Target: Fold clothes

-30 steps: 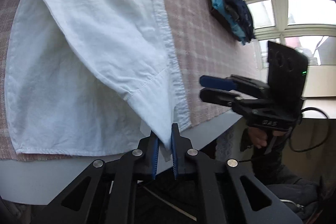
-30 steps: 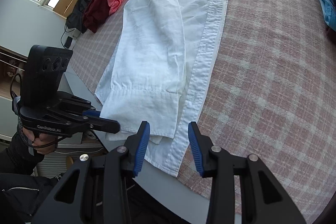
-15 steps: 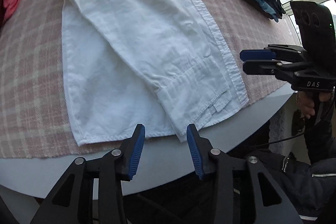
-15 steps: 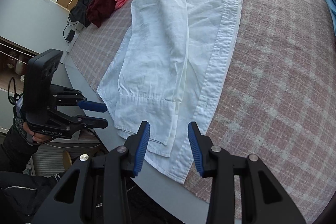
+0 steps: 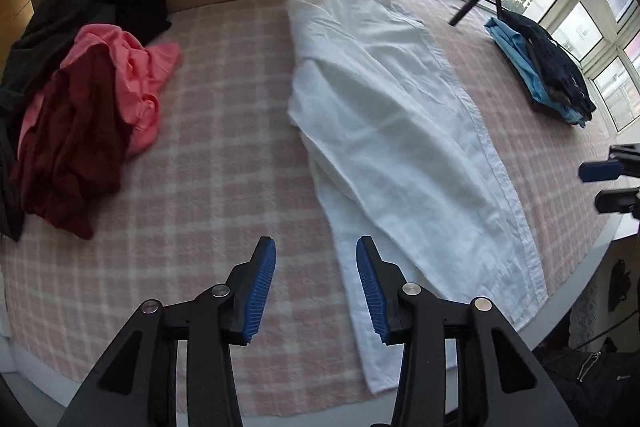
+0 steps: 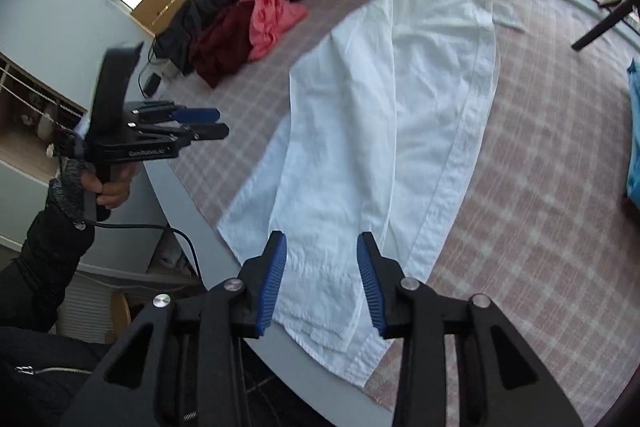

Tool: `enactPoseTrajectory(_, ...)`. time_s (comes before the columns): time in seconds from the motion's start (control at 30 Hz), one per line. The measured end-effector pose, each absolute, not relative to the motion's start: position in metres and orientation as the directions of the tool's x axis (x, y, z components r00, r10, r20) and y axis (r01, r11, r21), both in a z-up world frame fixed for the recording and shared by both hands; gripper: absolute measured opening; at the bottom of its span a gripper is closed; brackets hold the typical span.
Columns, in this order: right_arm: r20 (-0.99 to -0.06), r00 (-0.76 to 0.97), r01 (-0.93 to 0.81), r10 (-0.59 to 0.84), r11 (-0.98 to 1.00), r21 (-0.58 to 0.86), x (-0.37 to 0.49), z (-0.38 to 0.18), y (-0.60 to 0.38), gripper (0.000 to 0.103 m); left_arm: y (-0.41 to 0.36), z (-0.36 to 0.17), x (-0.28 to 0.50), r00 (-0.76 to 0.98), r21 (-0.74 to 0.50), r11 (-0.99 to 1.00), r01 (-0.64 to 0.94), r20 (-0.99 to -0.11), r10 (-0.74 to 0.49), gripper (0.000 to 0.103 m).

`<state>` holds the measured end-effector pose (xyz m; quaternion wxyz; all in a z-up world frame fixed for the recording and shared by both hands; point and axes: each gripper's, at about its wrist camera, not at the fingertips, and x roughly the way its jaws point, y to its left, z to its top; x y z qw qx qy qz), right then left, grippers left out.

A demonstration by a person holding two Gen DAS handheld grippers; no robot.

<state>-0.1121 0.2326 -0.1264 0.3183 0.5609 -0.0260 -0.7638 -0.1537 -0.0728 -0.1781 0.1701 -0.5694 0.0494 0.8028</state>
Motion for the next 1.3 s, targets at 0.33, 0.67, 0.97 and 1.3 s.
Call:
enactPoseTrajectory(0.33,-0.845,-0.237,0.293,-0.479,-0.865,0.408,-0.311,-0.155,0.169,0.041,-0.056,-0.230,-0.226,-0.332,-0.093,-0.812,-0.576,-0.881,0.337,0.039)
enactPoseTrajectory(0.67,-0.892,-0.164,0.228,-0.421,-0.896,0.381,-0.420,-0.206,0.115,0.041,-0.038,-0.231,-0.226,-0.349,0.007,-0.657,-0.753,-0.852,0.391,0.039)
enactPoseTrajectory(0.97,-0.914,-0.056,0.216,-0.402,-0.899,0.381,-0.456,-0.244,0.098,0.041,-0.037,-0.240,-0.237,-0.301,-0.025,-0.595,-0.803,-0.846,0.441,0.042)
enactPoseTrajectory(1.3,-0.888,-0.040,0.244,-0.458,-0.866,0.436,-0.457,-0.246,0.100,0.003,-0.035,-0.242,-0.241,-0.257,-0.071,-0.569,-0.819,-0.842,0.474,0.009)
